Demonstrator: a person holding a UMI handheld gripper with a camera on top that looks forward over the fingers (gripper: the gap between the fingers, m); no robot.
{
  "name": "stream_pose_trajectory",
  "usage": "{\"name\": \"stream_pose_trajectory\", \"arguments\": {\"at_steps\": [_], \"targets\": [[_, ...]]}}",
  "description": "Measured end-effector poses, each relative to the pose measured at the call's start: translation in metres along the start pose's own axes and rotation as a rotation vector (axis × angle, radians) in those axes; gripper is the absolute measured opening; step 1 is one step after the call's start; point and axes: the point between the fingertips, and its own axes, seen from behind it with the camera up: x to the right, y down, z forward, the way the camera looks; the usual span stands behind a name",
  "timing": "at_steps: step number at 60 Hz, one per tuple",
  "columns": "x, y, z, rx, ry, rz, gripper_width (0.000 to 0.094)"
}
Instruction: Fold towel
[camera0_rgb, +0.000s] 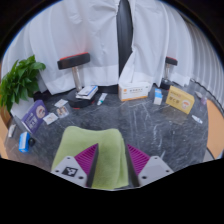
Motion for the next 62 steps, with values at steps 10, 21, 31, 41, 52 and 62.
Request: {"name": "stream_pose_trajectory", "arguments": {"at_steps": [10, 21, 31, 41, 52, 62], "targets": [[0.041, -0.002, -0.031, 0.019, 0.059, -0.072, 0.0848], [0.025, -0.003, -0.107, 0.067, 0.045, -0.116, 0.0849], [-0.012, 0.009, -0.193, 0.115, 0.036, -0.116, 0.0849], [-0.045, 0.041, -0.277, 0.16, 0.062, -0.109, 0.085], [-0.071, 0.087, -0.345, 0.147, 0.077, -0.114, 0.085], [-0.082, 0.101, -0.381, 0.167, 0.079, -0.127, 0.0855]]}}
